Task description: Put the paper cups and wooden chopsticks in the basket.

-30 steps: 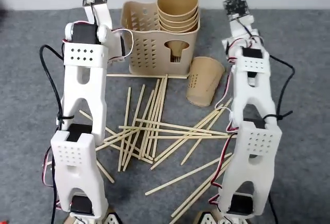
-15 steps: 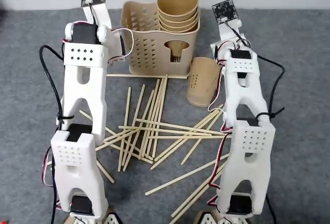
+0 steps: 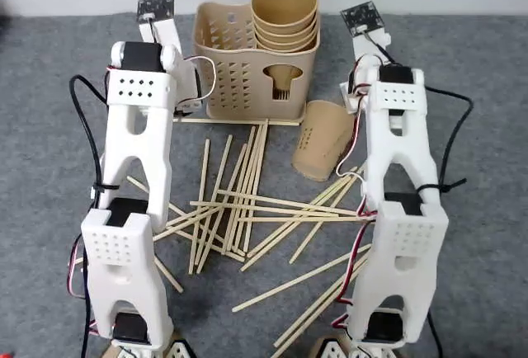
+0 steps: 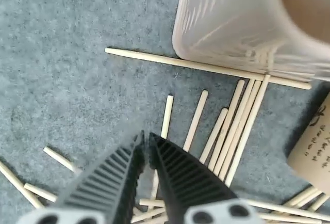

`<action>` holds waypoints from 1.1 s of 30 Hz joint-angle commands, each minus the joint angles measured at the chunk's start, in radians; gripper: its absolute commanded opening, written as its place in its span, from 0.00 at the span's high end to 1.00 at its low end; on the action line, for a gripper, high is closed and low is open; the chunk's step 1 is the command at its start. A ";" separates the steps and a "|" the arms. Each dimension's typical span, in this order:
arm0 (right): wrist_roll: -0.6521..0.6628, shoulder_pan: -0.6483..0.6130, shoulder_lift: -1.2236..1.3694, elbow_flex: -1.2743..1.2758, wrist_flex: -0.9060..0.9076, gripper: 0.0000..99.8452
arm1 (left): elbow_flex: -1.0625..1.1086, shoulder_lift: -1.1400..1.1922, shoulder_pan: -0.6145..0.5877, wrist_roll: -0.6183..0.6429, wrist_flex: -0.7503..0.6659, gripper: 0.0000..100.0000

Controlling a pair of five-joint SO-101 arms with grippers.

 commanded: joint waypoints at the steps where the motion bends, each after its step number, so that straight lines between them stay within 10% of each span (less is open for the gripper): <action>1: -0.038 -0.018 -0.151 -0.035 0.107 0.94 | -0.004 -0.038 0.008 0.009 0.017 0.98; 9: -0.124 -0.059 -0.268 -0.035 0.344 0.94 | 0.001 -0.038 0.008 0.009 0.017 0.98; 20: -0.255 -0.031 -0.068 -0.035 -0.007 0.94 | -0.004 -0.048 0.000 0.011 0.017 0.98; 33: -0.440 -0.021 -0.059 -0.035 0.189 0.94 | 0.001 -0.049 -0.002 0.011 0.017 0.98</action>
